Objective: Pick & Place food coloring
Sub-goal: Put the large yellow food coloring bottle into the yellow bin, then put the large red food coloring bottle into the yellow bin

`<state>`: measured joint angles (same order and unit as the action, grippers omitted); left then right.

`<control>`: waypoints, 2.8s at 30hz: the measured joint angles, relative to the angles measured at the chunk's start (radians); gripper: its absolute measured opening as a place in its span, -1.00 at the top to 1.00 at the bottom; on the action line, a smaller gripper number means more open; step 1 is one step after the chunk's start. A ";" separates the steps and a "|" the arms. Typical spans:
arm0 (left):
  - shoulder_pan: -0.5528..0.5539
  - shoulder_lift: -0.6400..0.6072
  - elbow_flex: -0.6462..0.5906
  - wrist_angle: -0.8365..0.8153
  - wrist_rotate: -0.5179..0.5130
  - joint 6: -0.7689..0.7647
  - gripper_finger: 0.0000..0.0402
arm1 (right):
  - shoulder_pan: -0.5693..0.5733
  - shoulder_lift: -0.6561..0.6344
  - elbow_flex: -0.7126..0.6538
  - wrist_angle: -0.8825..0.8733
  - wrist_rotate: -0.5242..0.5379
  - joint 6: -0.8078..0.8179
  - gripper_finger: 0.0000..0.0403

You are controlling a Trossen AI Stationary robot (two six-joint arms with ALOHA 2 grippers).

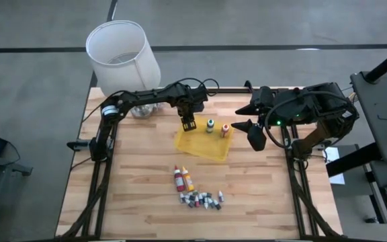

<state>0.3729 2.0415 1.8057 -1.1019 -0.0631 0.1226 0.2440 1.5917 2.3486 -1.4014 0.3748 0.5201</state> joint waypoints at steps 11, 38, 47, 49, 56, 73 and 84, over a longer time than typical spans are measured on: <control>0.000 0.000 -0.001 0.011 -0.006 -0.025 0.23 | 0.000 0.000 0.000 0.000 0.000 0.000 -0.11; -0.095 -0.002 0.350 -0.291 0.007 -0.176 0.09 | 0.000 0.000 0.000 0.000 -0.004 -0.003 -0.11; -0.264 -0.004 0.465 -0.398 0.019 -0.223 0.09 | 0.000 0.000 0.000 -0.016 -0.008 -0.004 -0.11; -0.309 -0.010 0.479 -0.436 0.019 -0.236 0.09 | 0.000 0.000 0.000 -0.026 -0.008 -0.004 -0.11; -0.457 -0.062 0.480 -0.464 0.019 -0.290 0.09 | 0.000 0.000 0.000 -0.037 -0.008 -0.004 -0.11; -0.673 -0.149 0.435 -0.470 0.056 -0.254 0.09 | 0.000 0.000 0.000 -0.042 -0.016 -0.005 -0.11; -0.724 -0.192 0.140 -0.469 0.121 0.021 0.09 | 0.001 0.000 0.000 -0.043 -0.016 -0.008 -0.11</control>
<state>-0.3508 1.8500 1.9458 -1.5710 0.0581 0.1432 0.2447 1.5921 2.3486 -1.4441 0.3587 0.5122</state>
